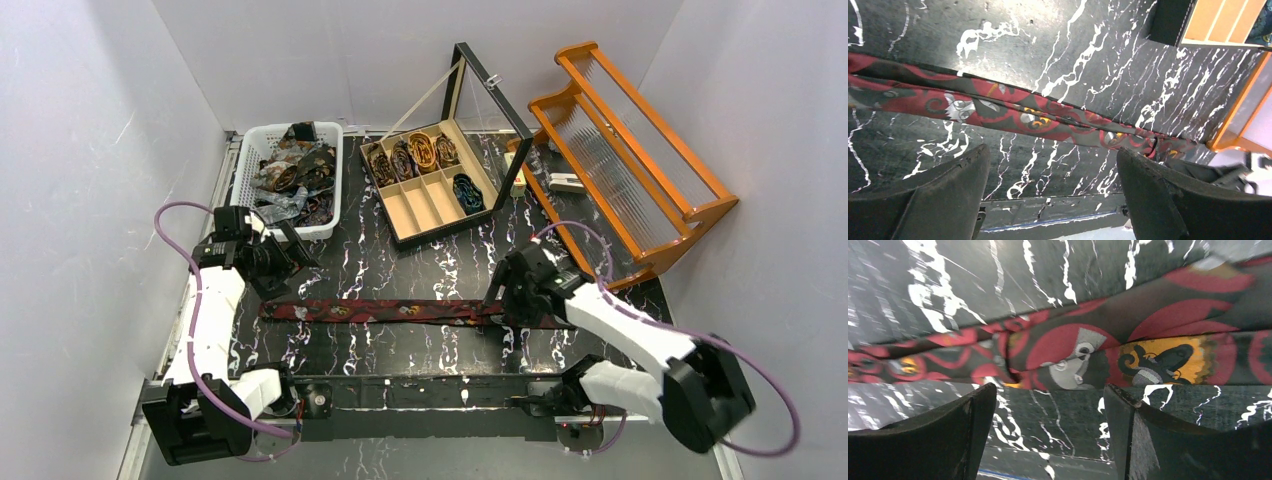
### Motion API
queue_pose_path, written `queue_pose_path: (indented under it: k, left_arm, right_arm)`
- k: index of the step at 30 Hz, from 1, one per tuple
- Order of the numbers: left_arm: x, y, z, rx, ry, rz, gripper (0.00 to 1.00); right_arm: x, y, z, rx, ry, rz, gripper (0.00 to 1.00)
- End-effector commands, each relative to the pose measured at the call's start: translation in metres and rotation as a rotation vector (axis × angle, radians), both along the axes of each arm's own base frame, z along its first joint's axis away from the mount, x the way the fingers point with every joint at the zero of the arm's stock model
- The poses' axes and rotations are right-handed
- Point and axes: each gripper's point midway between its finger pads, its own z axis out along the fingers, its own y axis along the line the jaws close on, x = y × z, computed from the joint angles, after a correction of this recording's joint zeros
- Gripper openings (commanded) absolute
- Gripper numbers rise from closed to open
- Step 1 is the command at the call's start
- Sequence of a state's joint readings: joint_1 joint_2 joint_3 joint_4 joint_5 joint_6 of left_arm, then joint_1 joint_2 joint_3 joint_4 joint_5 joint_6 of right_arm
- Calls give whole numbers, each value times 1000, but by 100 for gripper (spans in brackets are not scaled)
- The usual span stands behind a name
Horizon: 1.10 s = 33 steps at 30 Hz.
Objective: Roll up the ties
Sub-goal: Flatten out the tie at the center of the board.
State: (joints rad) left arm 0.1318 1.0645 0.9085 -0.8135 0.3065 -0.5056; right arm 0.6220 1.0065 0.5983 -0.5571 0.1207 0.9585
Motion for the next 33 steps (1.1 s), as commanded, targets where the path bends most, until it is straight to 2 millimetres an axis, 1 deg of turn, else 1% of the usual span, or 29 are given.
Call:
queue_pose_path:
  k: [1,3,5,7,11,14,16,18,19,20,22,23,24,27,30,31,33]
  left_arm:
    - [-7,-20,0,-94,-16,-54,95]
    - [-9,-24,-1,-84,-23,-74,98]
    - [-11,-29,-4,-87,-21,-88,98]
    - [-15,-36,-8,-92,-8,-113,98]
    - [-23,-52,-18,-77,25,-168,98]
    - [-27,-59,-21,-75,25,-178,98]
    - [-30,-62,-20,-76,23,-183,98]
    - [-33,-65,-20,-80,21,-192,98]
    - [-34,-66,-20,-80,19,-198,98]
    - [-35,-68,-20,-81,18,-204,98]
    - [-38,-70,-21,-92,23,-216,98]
    - [-40,-72,-21,-98,25,-225,98]
    - [-41,-73,-21,-102,26,-237,98]
    - [-43,-76,-22,-106,20,-269,98]
    - [-43,-79,-25,-115,23,-293,98]
    - [-42,-80,-26,-116,24,-301,98]
    - [-42,-82,-28,-117,31,-313,98]
  right_arm:
    - [-10,22,-19,34,110,143,85]
    - [-5,21,-28,7,100,160,86]
    - [1,24,-36,-5,88,188,87]
    - [9,29,-38,-19,80,233,89]
    - [25,39,-50,-60,57,353,91]
    - [43,52,-55,-76,25,446,91]
    - [57,60,-54,-91,-27,519,91]
    - [78,66,-49,-125,-68,541,92]
    - [81,62,-52,-157,-50,543,92]
    - [89,67,-44,-163,-58,549,92]
    - [90,73,-29,-140,-64,564,91]
    - [91,77,-17,-113,-85,567,91]
    - [91,77,-6,-102,-110,554,92]
    - [103,61,15,-122,-171,458,93]
    - [121,40,22,-162,-183,335,90]
    - [125,37,21,-166,-180,310,90]
    - [137,26,15,-178,-168,239,84]
